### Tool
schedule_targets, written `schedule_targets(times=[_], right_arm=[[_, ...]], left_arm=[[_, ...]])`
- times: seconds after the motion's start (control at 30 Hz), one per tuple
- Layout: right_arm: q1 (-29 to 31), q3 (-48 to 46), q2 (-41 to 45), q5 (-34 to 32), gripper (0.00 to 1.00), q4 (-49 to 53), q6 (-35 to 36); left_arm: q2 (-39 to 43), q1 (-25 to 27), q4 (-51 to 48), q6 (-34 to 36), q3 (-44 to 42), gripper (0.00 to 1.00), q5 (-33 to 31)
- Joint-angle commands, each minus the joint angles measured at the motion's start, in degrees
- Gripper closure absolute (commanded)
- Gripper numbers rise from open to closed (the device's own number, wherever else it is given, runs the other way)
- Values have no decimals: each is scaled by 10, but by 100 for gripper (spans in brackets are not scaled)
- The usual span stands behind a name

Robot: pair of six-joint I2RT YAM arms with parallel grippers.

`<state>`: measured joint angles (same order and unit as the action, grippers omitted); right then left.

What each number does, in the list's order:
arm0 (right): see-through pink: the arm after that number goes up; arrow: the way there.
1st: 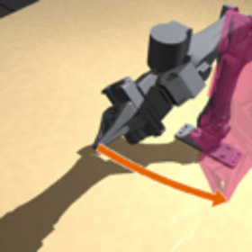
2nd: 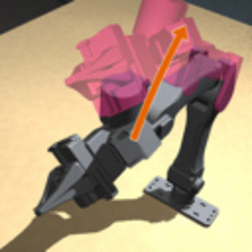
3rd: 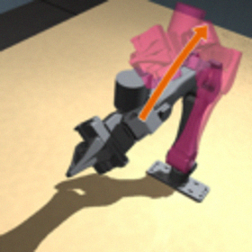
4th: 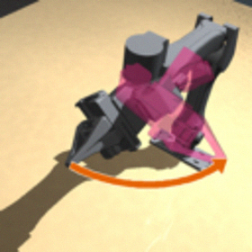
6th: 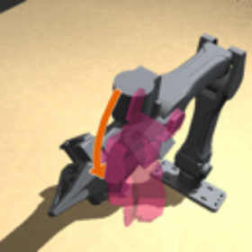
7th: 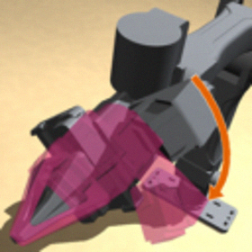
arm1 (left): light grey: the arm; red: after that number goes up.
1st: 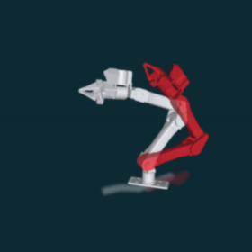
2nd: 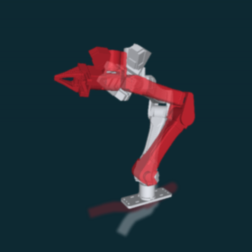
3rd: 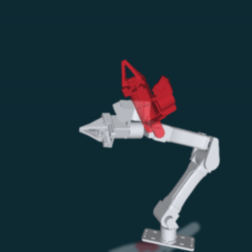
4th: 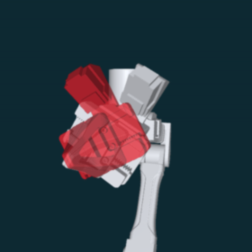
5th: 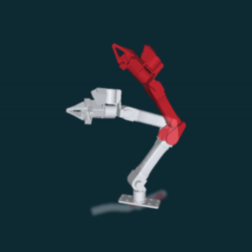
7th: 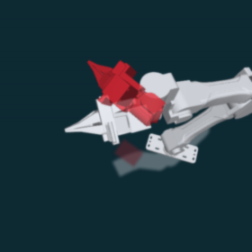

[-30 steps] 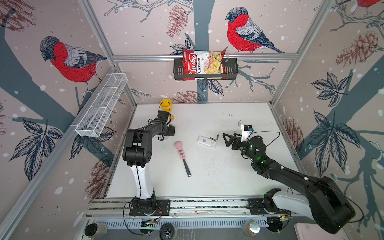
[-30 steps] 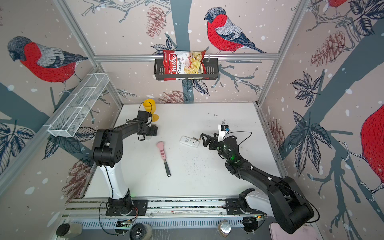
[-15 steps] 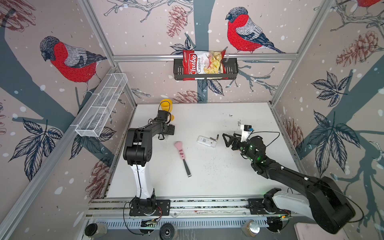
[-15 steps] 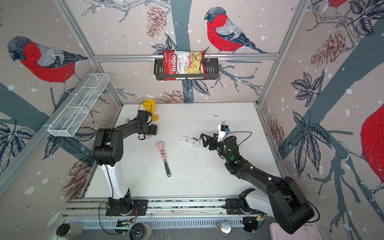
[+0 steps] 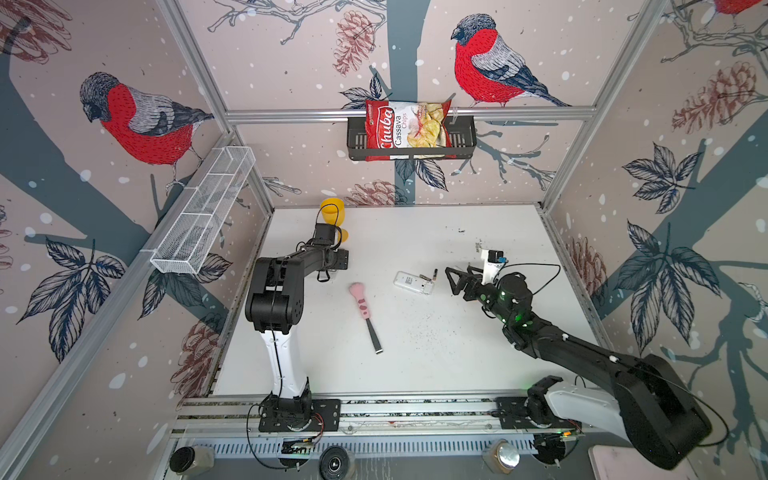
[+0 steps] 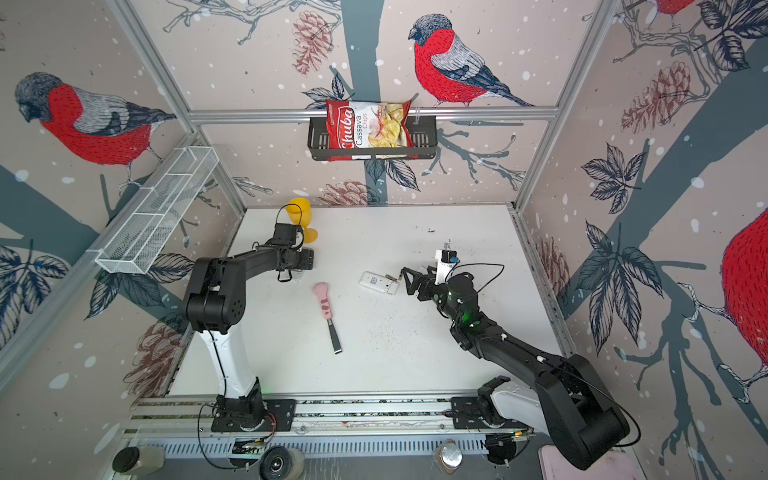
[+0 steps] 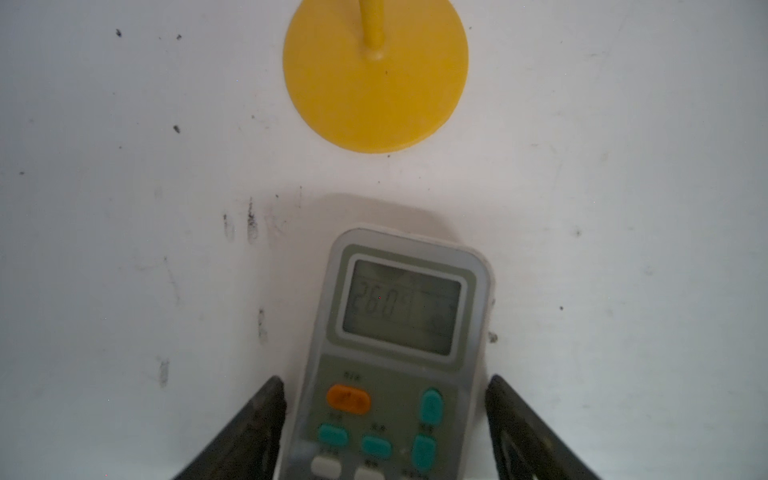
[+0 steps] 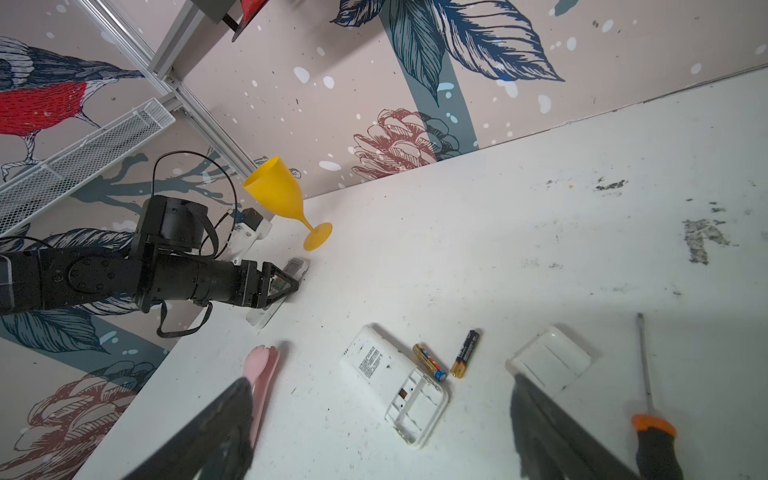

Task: Unload the batteries from the remote control
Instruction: 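Grasp the grey air-conditioner remote with the left gripper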

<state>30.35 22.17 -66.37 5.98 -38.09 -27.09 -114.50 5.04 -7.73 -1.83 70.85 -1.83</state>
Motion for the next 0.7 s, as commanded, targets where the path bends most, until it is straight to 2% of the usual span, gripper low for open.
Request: schedule_targets(times=[0.0,0.37,0.67], right_arm=[[2,-1,3,-4,5,-23,5],[1,-1,1,-6,5,-23,7],[2,-1,-4,-4,5,-26,8]], left_arm=[[6,-1,24,-11,-7,26,-1],[1,-1,55,-17,-8,30,7],[-24,-1,35,-13,20,22,17]])
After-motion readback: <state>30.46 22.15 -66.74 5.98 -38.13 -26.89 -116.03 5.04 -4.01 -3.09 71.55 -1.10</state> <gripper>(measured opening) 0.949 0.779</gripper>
